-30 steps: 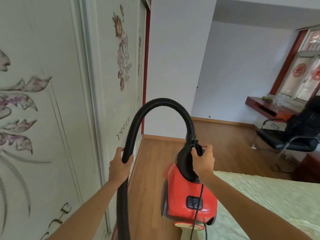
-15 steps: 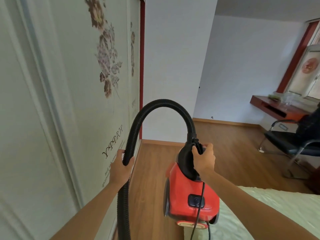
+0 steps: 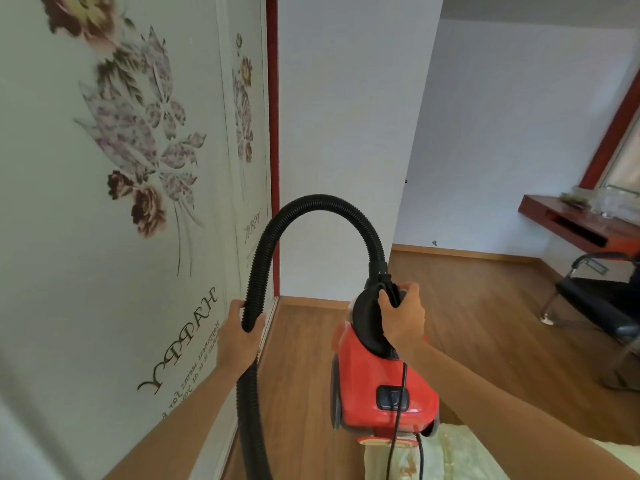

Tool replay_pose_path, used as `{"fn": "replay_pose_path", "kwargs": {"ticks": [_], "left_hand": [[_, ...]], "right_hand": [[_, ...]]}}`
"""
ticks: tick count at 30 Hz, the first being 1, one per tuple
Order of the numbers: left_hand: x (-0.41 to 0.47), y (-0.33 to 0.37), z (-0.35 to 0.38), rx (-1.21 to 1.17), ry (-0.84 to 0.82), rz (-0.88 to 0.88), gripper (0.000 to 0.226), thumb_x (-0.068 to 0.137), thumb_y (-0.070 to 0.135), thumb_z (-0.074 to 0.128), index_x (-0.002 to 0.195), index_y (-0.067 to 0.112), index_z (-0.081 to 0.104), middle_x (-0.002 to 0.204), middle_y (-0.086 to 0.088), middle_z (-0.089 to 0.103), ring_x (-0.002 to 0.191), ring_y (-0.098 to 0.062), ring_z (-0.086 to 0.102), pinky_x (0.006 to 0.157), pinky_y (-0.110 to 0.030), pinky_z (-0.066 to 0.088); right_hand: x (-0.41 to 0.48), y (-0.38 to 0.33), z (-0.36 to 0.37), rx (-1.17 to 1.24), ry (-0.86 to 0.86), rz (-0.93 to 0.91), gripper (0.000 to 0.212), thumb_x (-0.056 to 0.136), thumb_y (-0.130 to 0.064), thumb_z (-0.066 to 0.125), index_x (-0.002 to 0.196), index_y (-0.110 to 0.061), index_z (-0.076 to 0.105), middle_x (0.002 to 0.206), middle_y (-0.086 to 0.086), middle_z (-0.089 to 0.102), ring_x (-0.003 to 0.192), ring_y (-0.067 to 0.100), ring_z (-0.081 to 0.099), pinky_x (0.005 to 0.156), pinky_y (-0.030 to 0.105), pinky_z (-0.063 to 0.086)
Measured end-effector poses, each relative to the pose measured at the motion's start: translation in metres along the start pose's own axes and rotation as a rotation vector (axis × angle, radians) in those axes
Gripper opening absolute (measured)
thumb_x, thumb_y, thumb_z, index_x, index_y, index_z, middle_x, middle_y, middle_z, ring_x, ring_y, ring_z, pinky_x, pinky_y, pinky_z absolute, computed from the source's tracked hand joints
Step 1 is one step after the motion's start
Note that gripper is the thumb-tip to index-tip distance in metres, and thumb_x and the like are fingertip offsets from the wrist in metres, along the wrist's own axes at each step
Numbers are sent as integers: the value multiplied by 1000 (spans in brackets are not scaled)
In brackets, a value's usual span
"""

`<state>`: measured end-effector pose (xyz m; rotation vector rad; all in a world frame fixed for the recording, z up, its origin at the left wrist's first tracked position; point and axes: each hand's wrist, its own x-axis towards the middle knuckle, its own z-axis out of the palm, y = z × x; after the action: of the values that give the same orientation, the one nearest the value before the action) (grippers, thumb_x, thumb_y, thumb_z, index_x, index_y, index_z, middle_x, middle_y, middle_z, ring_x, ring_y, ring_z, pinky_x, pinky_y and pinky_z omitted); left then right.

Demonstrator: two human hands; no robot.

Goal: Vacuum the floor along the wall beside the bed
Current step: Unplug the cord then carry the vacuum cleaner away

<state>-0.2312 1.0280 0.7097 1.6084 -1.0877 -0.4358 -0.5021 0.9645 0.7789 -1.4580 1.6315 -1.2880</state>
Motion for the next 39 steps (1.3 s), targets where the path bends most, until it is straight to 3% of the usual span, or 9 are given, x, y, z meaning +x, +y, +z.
{"fn": "replay_pose_path", "kwargs": {"ticks": [5,10,21,33,39], "left_hand": [[48,3,33,-23,-29,11,26,97,29,64,117,22,48,75,-9,65,51,-19,60,43,-28,51],[108,-12,69,-49,-53,-6,27,96,34,64,117,25,48,74,-9,65,52,-21,60,43,-31,52],[291,-61,147,-36,-109,-44,34,97,36,62,123,20,48,81,-5,63,58,-15,59,45,-21,44],[429,-71,192,-42,-139,-36,29,97,30,64,120,22,49,80,-9,65,51,-18,59,39,-20,46],[488,-94,221,-30,-122,-54,31,97,31,64,122,21,49,84,-11,68,58,-20,62,43,-23,46]], "right_hand": [[56,6,20,22,26,8,23,96,-31,60,105,-20,42,82,0,61,70,26,66,62,53,59],[116,17,50,24,43,44,23,94,-34,61,102,-24,43,84,2,63,72,28,67,63,54,59],[272,31,148,-68,69,74,23,94,-35,61,104,-27,42,87,-4,59,79,24,65,66,53,59],[389,23,217,-74,103,117,23,94,-36,60,102,-23,43,87,3,61,75,30,66,63,55,59],[450,34,258,-88,70,118,24,93,-39,60,104,-27,42,89,1,61,78,29,66,64,55,59]]}}
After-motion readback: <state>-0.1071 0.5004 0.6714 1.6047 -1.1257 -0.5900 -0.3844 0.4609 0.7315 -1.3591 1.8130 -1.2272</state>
